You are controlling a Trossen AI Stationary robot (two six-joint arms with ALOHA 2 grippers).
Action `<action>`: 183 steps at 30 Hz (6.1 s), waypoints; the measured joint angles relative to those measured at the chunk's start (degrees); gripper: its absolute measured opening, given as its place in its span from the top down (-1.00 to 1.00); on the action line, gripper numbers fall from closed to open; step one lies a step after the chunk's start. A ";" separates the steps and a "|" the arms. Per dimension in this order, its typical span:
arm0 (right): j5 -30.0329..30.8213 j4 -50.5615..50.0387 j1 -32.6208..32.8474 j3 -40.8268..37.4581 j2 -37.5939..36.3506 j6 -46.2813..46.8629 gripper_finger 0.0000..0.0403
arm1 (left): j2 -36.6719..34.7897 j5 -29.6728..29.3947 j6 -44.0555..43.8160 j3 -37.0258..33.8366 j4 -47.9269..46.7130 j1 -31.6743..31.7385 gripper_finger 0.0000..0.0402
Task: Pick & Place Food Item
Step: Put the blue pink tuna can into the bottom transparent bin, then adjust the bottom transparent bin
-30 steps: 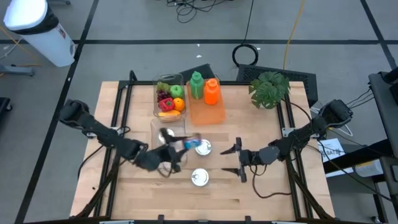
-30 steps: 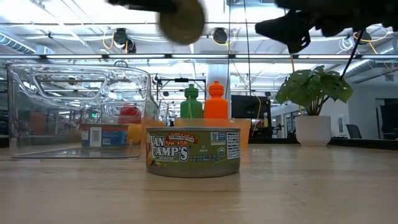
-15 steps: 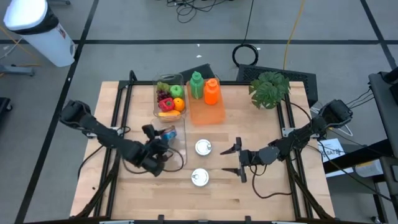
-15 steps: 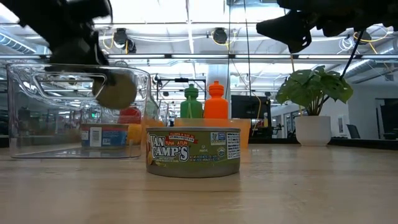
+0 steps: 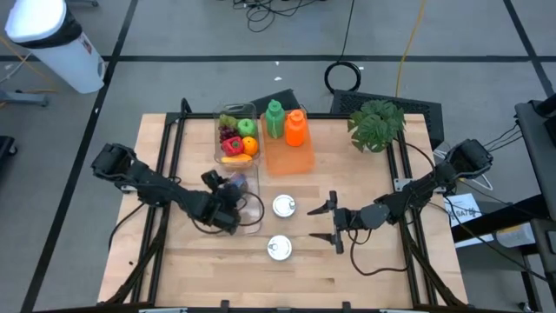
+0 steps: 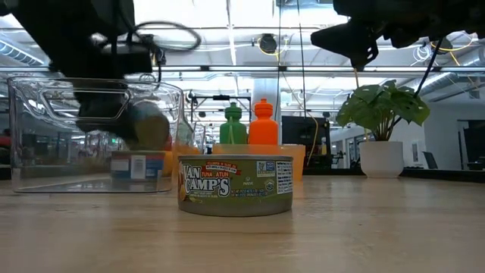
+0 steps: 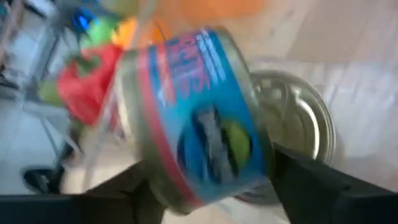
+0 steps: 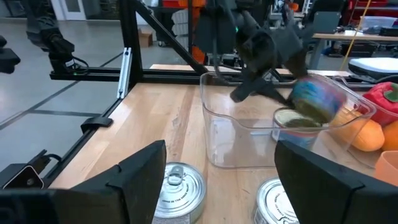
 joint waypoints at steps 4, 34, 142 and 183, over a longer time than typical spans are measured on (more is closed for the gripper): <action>0.00 0.00 0.00 0.00 0.00 0.02 -0.40 | -0.15 5.54 -3.21 0.08 0.21 -0.12 -0.58; 0.02 -0.15 -0.02 0.00 0.04 0.02 -0.38 | -3.91 9.78 2.16 5.02 4.32 0.12 -0.82; 0.00 -0.44 0.00 -0.02 0.04 0.04 -0.32 | -2.58 17.43 13.21 4.89 10.81 0.06 -0.55; 0.00 -0.44 0.00 -0.02 0.04 0.04 -0.32 | -6.82 42.91 7.05 1.15 23.54 4.63 -0.52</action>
